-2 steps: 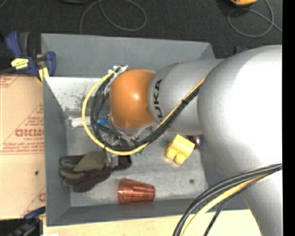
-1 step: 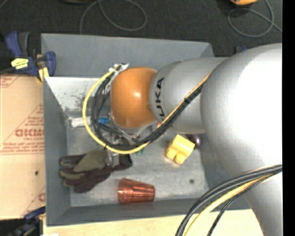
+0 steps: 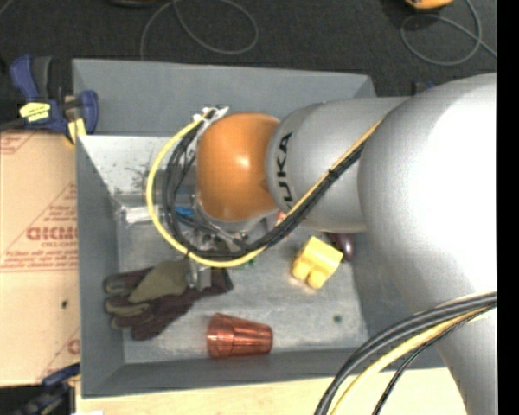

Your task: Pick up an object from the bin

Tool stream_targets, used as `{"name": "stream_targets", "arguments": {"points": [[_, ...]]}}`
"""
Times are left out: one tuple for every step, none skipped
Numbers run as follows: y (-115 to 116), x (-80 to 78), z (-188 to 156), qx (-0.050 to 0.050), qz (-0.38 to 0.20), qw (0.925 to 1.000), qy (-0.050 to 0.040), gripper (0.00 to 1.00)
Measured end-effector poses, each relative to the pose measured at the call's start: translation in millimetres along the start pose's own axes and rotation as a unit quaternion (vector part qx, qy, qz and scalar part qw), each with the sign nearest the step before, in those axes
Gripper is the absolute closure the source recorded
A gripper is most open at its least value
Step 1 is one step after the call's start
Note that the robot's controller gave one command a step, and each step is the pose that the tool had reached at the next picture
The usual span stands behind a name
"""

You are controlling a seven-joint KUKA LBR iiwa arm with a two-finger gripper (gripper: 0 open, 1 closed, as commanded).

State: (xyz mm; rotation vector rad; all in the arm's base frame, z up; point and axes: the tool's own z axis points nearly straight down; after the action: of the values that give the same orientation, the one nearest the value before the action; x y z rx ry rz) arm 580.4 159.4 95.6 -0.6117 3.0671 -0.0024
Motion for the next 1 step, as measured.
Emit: {"name": "stream_targets", "arguments": {"points": [[-0.7, -1.0, -7.8, 0.0, 0.0, 1.0, -0.0018, 1.0]]}}
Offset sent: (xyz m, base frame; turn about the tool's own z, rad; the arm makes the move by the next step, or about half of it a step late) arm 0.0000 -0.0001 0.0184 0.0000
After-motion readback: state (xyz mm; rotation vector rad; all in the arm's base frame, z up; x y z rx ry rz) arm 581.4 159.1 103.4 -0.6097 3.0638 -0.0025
